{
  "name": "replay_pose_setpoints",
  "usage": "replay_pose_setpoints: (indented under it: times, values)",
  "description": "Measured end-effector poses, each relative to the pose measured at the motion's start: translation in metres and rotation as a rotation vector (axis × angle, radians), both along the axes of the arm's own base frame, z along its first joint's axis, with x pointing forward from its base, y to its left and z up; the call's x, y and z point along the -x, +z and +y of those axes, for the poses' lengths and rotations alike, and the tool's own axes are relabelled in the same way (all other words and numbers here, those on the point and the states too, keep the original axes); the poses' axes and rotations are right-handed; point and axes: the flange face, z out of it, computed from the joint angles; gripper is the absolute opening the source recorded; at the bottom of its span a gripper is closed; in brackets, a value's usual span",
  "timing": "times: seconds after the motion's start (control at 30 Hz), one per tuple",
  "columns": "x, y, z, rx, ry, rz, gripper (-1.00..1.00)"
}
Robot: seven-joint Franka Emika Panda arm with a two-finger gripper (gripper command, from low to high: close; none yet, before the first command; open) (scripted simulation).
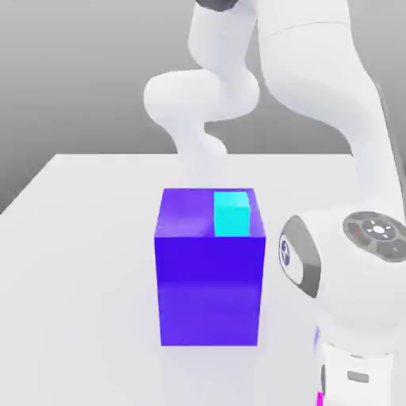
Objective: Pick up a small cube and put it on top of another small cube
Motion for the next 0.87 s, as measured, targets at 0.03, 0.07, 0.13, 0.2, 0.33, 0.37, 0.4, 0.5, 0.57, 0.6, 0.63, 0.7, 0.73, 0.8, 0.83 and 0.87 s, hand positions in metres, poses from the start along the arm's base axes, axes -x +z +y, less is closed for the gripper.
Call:
replay_pose_setpoints:
  times: [0.03,0.07,0.13,0.2,0.33,0.37,0.4,0.5,0.57,0.6,0.63,0.7,0.73,0.8,0.83,0.87]
  values:
    - [0.000,0.004,0.000,0.000,0.001,0.000,-1.00]
    - [-0.001,0.015,0.000,0.001,0.002,-0.001,-1.00]
    - [-0.001,0.042,0.000,0.000,0.002,-0.001,-1.00]
    - [0.014,0.063,0.016,-0.001,0.055,0.003,-1.00]
    - [0.082,0.084,0.081,-0.001,0.305,0.010,-1.00]
    - [0.102,0.089,0.095,-0.001,0.372,0.011,-1.00]
    - [0.122,0.093,0.109,-0.001,0.441,0.011,-1.00]
    - [0.186,0.104,0.142,-0.001,0.650,0.009,-1.00]
    - [0.240,0.111,0.165,-0.002,0.820,0.004,-1.00]
    - [0.253,0.109,0.168,-0.001,0.863,0.002,-1.00]
    - [0.256,0.102,0.168,-0.001,0.877,0.001,-1.00]
    - [0.259,0.082,0.167,-0.001,0.886,0.000,-1.00]
    - [0.259,0.070,0.167,-0.001,0.888,0.001,-1.00]
    - [0.260,0.052,0.166,0.000,0.888,0.000,1.00]
    - [0.260,0.052,0.166,0.000,0.888,0.000,1.00]
    - [0.260,0.052,0.166,0.000,0.888,0.000,1.00]
